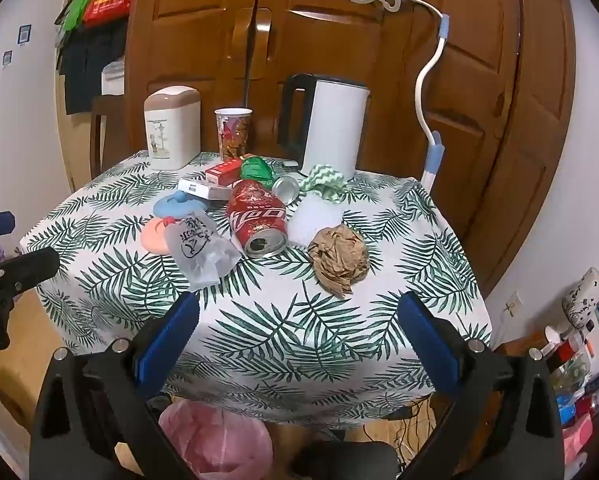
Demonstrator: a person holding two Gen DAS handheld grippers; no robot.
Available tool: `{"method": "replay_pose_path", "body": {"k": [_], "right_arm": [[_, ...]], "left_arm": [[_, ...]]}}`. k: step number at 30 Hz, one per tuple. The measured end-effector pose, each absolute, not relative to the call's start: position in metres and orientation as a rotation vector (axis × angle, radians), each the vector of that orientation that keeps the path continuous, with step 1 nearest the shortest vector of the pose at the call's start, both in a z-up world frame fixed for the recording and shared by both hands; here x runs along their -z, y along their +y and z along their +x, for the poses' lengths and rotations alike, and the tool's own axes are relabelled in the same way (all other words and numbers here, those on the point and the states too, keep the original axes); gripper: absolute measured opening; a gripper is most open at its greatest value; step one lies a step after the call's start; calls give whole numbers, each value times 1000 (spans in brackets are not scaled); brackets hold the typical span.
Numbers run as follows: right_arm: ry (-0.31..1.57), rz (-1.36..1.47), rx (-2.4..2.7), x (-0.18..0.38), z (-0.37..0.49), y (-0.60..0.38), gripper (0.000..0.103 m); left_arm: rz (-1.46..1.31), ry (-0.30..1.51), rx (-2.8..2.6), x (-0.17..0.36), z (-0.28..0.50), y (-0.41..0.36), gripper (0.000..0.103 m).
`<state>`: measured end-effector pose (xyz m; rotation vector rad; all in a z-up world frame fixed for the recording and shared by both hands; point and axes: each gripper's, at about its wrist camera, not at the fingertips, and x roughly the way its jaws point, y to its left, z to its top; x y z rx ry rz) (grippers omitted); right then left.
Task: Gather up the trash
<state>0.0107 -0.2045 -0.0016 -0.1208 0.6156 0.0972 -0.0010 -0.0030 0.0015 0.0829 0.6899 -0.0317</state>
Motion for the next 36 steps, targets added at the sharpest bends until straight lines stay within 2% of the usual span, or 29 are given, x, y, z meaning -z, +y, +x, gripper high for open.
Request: {"method": "replay_pose_path", "body": {"k": [36], "right_arm": [[669, -143, -98, 11, 17, -199, 98]], "left_arm": [[115, 734, 39, 22, 5, 1, 97]]}}
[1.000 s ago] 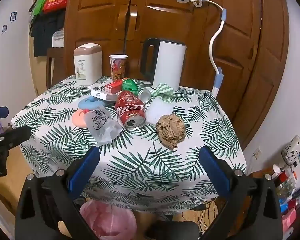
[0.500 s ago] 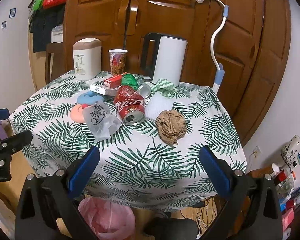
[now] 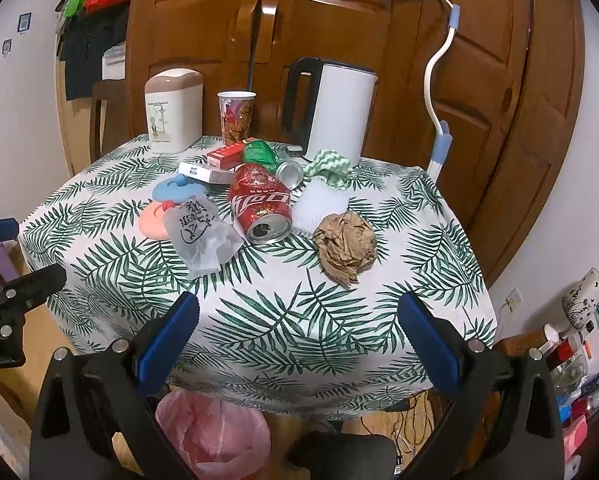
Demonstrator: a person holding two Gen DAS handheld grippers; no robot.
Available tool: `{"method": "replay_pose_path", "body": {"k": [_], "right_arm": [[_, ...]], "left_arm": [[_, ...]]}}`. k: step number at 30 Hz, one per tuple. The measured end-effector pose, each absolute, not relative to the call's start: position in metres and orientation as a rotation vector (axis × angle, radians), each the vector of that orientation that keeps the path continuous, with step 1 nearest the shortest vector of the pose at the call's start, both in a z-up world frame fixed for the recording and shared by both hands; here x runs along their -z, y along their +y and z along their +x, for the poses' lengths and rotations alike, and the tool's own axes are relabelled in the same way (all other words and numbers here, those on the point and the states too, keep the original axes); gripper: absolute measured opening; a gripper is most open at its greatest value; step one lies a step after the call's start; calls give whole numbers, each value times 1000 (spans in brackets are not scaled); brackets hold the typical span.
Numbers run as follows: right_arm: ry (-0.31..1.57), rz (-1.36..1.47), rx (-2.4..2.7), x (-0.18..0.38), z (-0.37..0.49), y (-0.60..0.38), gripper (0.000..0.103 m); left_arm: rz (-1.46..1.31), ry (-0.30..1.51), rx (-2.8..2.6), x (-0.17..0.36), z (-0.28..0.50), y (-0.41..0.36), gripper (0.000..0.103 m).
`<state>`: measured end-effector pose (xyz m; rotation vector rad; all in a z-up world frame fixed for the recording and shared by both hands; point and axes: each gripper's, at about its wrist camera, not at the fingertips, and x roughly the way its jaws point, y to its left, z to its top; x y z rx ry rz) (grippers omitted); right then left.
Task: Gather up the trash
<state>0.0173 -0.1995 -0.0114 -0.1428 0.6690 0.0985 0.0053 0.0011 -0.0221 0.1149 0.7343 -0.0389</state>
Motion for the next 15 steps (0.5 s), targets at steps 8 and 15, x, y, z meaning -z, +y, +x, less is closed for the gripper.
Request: {"method": "replay_pose_path", "body": {"k": [8, 15], "right_arm": [[669, -143, -98, 12, 18, -199, 98], [670, -144, -96, 14, 20, -199, 98]], "left_arm": [[109, 730, 41, 22, 6, 1, 97], [99, 735, 44, 24, 9, 2, 97]]}}
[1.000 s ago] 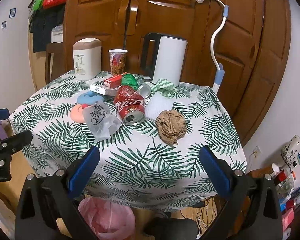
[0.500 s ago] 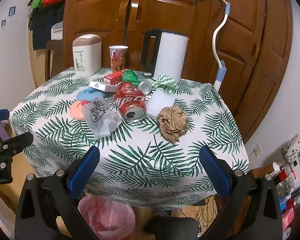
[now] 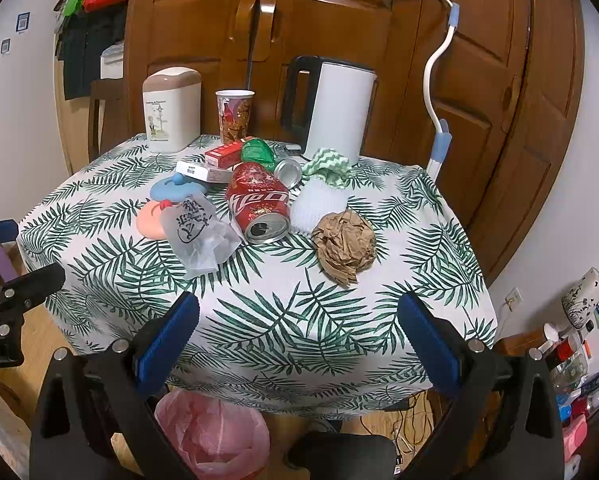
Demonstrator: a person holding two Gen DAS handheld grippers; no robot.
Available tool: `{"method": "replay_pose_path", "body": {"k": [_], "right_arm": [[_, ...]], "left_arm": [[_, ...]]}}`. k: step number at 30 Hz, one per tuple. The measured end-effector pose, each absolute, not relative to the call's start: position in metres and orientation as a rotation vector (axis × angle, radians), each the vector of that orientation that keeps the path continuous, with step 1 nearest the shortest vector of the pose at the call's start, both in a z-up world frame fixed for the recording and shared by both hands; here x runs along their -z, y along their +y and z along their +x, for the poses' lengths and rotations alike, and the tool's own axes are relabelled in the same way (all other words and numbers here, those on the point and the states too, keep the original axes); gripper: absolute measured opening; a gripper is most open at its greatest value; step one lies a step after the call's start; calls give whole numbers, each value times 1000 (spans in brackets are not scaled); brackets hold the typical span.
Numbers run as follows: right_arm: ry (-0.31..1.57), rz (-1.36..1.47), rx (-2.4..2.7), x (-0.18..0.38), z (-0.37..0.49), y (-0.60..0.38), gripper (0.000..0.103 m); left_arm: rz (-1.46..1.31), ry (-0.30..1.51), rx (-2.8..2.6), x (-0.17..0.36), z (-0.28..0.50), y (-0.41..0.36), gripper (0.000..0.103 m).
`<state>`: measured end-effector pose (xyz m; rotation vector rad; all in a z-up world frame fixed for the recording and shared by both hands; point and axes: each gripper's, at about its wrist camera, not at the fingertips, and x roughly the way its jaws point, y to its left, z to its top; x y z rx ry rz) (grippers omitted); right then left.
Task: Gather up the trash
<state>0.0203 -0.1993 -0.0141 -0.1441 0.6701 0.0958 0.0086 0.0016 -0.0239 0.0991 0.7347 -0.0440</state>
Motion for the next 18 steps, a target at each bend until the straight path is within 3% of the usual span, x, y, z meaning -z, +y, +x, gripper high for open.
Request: {"method": "replay_pose_path", "body": {"k": [18], "right_arm": [[661, -137, -106, 16, 21, -201, 98]], "left_arm": [[93, 733, 45, 29, 14, 5, 97]]}}
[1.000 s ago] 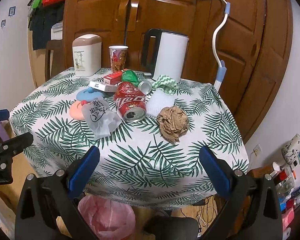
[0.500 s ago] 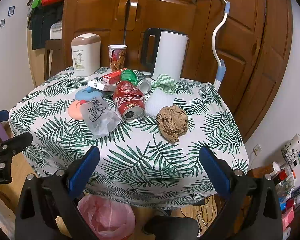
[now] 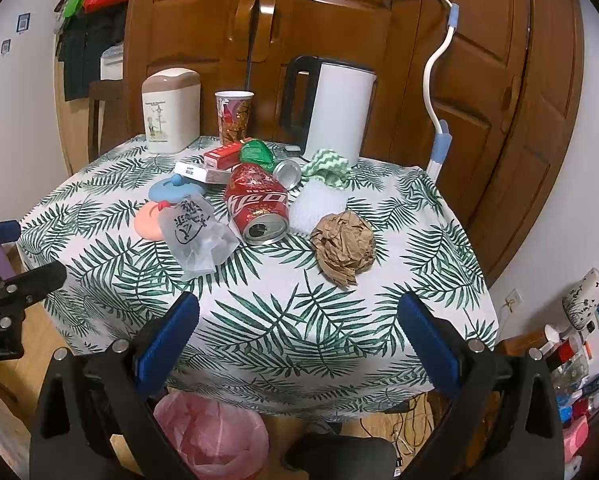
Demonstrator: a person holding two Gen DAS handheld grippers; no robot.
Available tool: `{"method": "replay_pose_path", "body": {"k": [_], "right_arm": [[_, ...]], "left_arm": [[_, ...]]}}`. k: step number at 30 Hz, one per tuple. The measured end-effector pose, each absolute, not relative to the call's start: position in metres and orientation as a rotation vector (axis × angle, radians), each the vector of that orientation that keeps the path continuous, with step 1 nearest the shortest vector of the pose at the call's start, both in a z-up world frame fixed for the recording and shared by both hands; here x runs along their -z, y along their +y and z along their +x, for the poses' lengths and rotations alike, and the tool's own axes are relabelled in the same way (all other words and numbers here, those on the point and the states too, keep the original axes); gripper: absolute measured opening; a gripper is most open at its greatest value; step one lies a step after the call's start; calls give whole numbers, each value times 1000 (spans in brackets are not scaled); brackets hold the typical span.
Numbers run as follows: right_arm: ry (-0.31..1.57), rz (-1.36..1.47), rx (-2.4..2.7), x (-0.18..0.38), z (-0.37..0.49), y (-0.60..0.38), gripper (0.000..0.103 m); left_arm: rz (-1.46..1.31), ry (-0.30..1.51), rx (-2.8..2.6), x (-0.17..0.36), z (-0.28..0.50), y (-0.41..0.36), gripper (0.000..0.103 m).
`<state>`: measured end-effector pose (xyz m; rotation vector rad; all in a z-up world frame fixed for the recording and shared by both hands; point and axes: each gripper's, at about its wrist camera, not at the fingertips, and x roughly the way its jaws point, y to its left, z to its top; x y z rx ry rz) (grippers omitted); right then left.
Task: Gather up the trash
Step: 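Grasp the brown paper ball with right tool while left tool grasps the printed bag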
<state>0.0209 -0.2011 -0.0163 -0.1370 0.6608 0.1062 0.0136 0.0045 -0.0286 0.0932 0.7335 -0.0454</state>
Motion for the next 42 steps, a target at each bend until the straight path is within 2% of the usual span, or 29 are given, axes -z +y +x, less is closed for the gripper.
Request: {"method": "replay_pose_path", "body": {"k": [7, 26, 40, 42], "right_arm": [[650, -131, -93, 21, 27, -211, 98], [702, -186, -41, 65, 139, -248, 98], [733, -179, -72, 83, 169, -244, 98], [737, -180, -77, 85, 171, -244, 94]], "left_arm": [[192, 739, 45, 41, 26, -14, 97], [118, 805, 80, 78, 137, -52, 97], [112, 819, 160, 96, 170, -70, 97], [95, 812, 175, 98, 171, -69, 92]]}}
